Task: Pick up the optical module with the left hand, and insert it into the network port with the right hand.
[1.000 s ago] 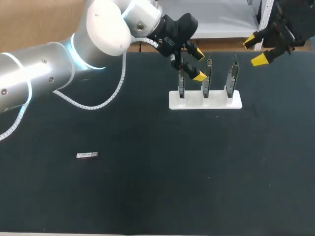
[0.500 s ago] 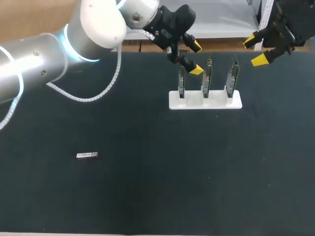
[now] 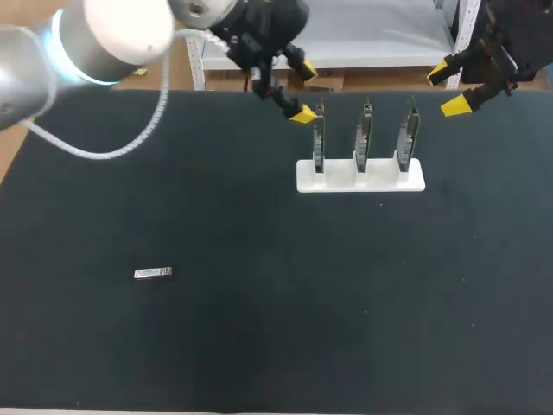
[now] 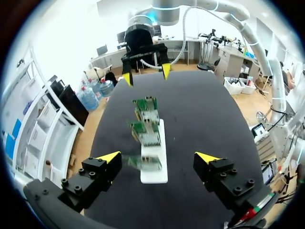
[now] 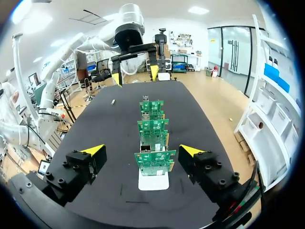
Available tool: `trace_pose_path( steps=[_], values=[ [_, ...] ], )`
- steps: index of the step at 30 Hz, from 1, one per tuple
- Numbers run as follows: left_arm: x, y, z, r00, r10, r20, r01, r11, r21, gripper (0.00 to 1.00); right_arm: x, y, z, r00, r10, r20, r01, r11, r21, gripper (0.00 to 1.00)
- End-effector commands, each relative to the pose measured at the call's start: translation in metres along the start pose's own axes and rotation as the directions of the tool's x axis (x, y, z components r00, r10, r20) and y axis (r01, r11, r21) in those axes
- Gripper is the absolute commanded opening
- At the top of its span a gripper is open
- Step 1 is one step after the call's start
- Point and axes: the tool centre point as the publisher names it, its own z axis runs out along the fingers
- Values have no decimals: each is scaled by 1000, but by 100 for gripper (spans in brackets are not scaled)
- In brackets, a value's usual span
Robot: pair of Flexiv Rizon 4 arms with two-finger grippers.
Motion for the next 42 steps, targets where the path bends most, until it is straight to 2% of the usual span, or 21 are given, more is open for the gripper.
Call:
trace_pose_path(
  steps=[1,8,16,19,22,27,30,38,42],
  values=[
    [21,-30,-29,998,62,14,-61,998,-17,100,0,0,1,1000,0,-1,0,1000,1,100],
    [66,-65,-34,986,58,-155,-62,998,-18,100,0,0,1,1000,0,-1,0,1000,1,100],
    [118,-93,-45,967,-84,-239,64,994,-91,100,0,0,1,1000,0,-1,0,1000,1,100],
    [136,-104,-50,960,-132,-246,112,989,-94,100,0,0,1,1000,0,-1,0,1000,1,100],
    [156,-114,-55,944,-161,-288,137,985,-102,100,0,0,1,1000,0,-1,0,1000,1,100],
    [179,-130,-60,920,-177,-350,155,984,-91,100,0,0,1,1000,0,-1,0,1000,1,100],
    [191,-139,-61,914,-196,-355,181,980,-77,100,0,0,1,1000,0,-1,0,1000,1,100],
    [211,-162,-65,891,-205,-404,195,979,-66,100,0,0,1,1000,0,-1,0,1000,1,100],
    [225,-178,-67,853,-226,-470,205,974,-97,100,0,0,1,1000,0,-1,0,1000,1,100]
  ],
)
